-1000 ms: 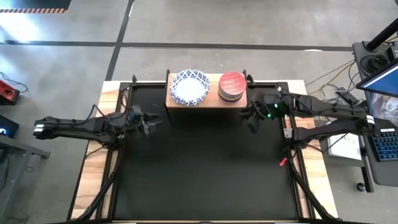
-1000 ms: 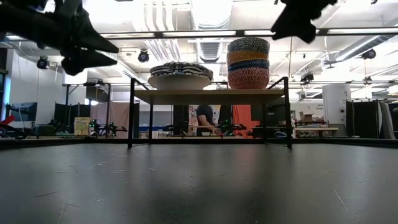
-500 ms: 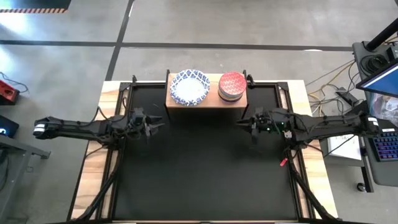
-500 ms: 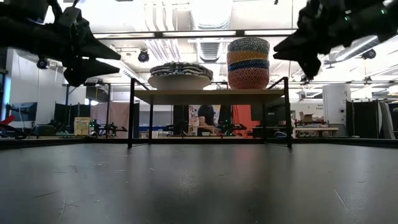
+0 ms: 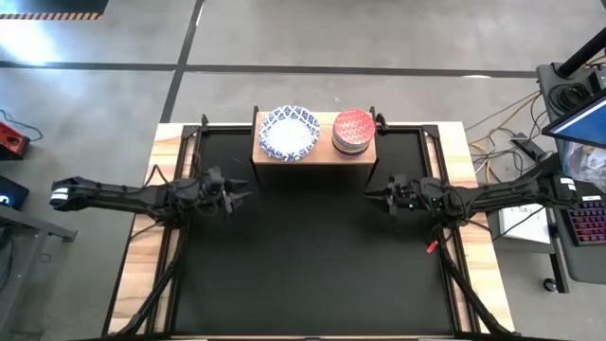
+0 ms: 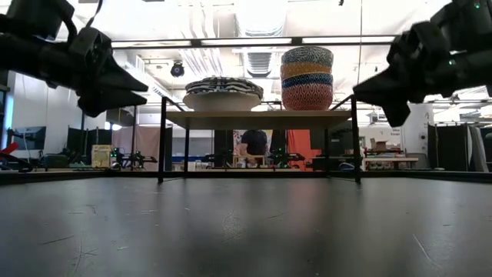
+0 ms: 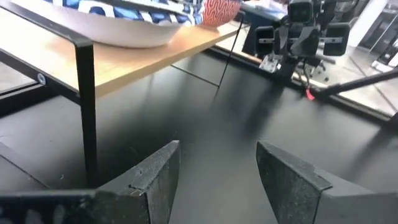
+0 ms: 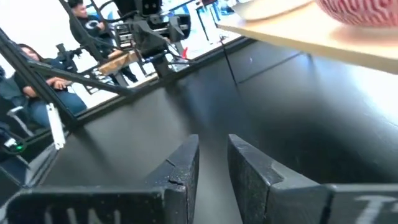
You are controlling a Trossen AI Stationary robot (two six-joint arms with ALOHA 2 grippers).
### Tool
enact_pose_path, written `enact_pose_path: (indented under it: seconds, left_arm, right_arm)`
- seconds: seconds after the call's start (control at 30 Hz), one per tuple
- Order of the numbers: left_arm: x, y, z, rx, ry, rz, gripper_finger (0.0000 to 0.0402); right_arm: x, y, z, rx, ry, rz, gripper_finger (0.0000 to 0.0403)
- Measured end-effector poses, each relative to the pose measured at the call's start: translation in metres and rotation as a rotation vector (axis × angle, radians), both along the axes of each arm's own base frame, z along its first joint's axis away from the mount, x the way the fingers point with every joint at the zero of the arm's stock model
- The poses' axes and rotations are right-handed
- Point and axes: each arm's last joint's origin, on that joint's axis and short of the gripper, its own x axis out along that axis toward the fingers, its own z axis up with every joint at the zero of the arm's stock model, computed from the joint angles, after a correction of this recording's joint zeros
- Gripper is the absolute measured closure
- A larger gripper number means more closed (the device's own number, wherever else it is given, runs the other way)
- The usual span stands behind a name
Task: Place and stack bowls onto a shelf
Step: Return to Home Position
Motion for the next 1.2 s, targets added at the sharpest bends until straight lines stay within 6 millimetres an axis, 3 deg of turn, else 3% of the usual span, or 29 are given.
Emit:
enact_pose_path:
  seconds: [0.2, 0.67, 1.2]
  left_arm:
    - [-0.001, 0.0, -0.009, 0.009, 0.03, -0.002, 0.0206]
    - [-0.007, 0.0, -0.037, -0.005, 0.037, 0.002, 0.0206]
    - [-0.006, 0.0, -0.036, -0.042, 0.01, 0.03, 0.0206]
  right_arm:
    - [-0.006, 0.0, -0.013, -0.023, 0.031, 0.0, 0.0332]
    - [-0.007, 0.0, -0.016, -0.081, 0.053, 0.009, 0.0333]
    - [-0.007, 0.0, -0.017, -0.054, 0.059, 0.006, 0.0331]
